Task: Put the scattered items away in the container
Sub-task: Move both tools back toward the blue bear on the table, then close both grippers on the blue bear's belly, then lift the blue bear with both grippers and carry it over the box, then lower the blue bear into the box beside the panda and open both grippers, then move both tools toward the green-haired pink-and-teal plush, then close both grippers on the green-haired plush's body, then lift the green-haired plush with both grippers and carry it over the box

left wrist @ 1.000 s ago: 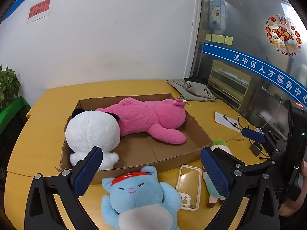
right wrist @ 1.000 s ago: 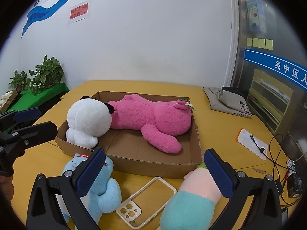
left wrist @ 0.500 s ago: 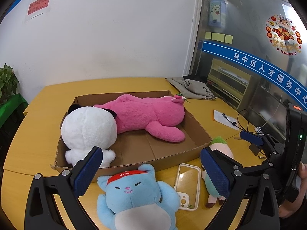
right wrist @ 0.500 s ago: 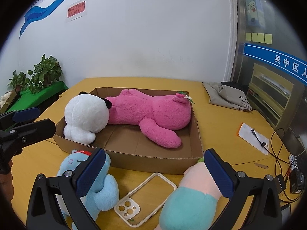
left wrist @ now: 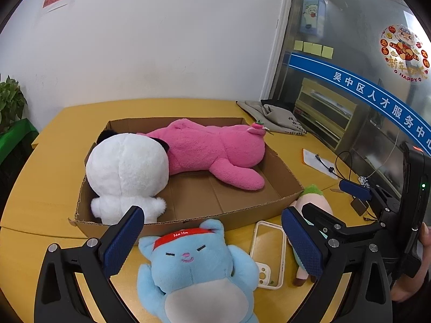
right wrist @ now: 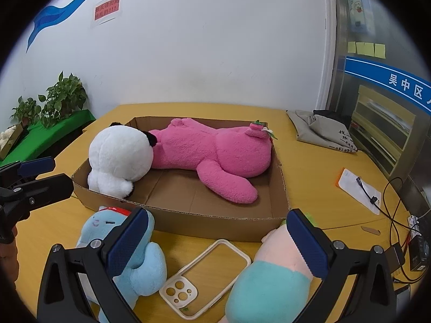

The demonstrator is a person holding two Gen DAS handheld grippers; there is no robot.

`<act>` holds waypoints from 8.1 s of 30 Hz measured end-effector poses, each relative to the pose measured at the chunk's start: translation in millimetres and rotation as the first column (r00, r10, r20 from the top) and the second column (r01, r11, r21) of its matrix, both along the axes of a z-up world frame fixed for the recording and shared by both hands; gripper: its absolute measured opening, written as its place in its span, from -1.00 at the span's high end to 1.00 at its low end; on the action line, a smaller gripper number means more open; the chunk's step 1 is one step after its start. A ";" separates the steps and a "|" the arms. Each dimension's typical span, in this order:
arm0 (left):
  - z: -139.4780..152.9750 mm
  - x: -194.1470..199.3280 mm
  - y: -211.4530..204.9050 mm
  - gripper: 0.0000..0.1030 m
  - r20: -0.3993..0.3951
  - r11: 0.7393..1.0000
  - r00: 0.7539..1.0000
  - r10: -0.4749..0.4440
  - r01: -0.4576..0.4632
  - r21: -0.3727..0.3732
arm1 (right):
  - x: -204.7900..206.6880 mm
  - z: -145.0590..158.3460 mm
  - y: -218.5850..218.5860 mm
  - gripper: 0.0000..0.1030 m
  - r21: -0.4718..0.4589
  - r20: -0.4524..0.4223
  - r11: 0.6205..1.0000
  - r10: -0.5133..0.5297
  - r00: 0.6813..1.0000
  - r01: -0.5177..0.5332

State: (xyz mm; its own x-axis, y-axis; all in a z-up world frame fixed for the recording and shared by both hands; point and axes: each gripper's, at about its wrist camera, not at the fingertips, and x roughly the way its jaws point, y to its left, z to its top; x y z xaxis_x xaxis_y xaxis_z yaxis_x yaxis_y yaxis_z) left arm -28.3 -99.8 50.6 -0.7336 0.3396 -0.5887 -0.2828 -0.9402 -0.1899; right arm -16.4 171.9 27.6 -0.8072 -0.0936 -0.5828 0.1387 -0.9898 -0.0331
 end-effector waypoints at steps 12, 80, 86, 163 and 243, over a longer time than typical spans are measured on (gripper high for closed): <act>-19.8 7.4 -26.9 -1.00 0.041 1.000 0.999 -0.024 0.024 0.002 | 16.8 -11.6 -11.6 -0.99 -0.077 0.026 0.978 0.199 0.980 -0.196; -112.2 16.9 -30.6 -0.62 0.216 0.877 0.850 -0.481 0.465 0.125 | 62.1 -120.2 -87.4 -0.39 0.002 0.116 0.770 0.634 0.765 -0.638; -55.3 23.8 -30.0 -0.62 0.061 0.877 0.877 -0.477 0.472 0.089 | 69.5 -81.8 -82.5 -0.39 0.029 -0.001 0.791 0.611 0.791 -0.611; -1.0 29.0 1.5 -0.99 -0.074 0.993 0.991 0.109 -0.112 -0.044 | 19.8 13.2 8.9 -0.99 0.015 -0.035 0.999 0.037 0.999 -0.037; 39.3 -86.8 186.8 -0.14 -0.041 0.860 0.861 -0.507 0.508 0.043 | 26.1 -5.4 111.0 -0.47 -0.254 -0.122 0.935 0.224 0.967 -0.248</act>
